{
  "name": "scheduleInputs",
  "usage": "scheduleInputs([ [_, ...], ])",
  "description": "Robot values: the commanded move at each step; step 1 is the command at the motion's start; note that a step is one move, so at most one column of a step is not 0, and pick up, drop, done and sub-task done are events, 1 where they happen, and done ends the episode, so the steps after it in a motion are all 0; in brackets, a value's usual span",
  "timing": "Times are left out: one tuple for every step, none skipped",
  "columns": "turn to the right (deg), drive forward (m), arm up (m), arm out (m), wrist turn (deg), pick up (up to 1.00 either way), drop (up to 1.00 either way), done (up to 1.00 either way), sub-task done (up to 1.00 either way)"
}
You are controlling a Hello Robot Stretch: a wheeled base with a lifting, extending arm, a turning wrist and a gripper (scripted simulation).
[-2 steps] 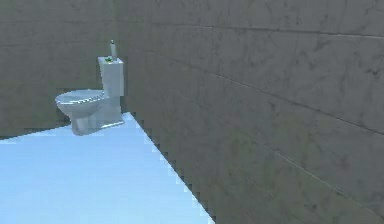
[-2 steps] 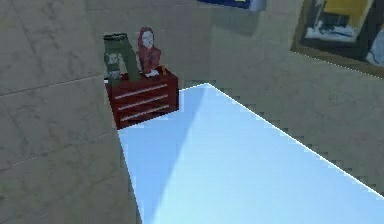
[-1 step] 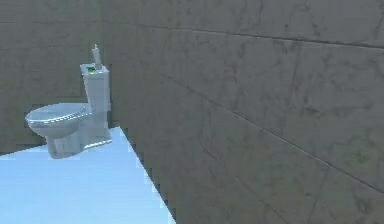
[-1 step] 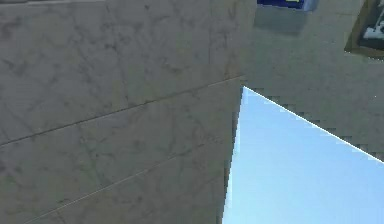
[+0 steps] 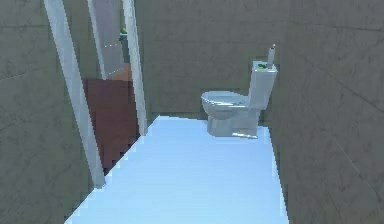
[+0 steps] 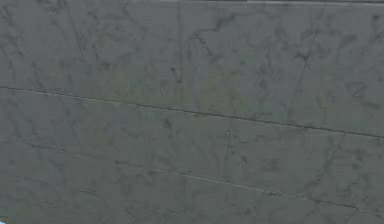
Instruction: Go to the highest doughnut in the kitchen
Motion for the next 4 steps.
scheduleInputs([
  [-9.0, 0.0, 0.0, 0.0, 0.0, 0.0, 0.0, 0.0, 0.0],
  [0.0, 1.0, 0.0, 0.0, 0.0, 0.0, 0.0, 0.0, 0.0],
  [0.0, 0.7, 0.0, 0.0, 0.0, 0.0, 0.0, 0.0, 0.0],
  [-45.0, 0.0, 0.0, 0.0, 0.0, 0.0, 0.0, 0.0, 0.0],
])
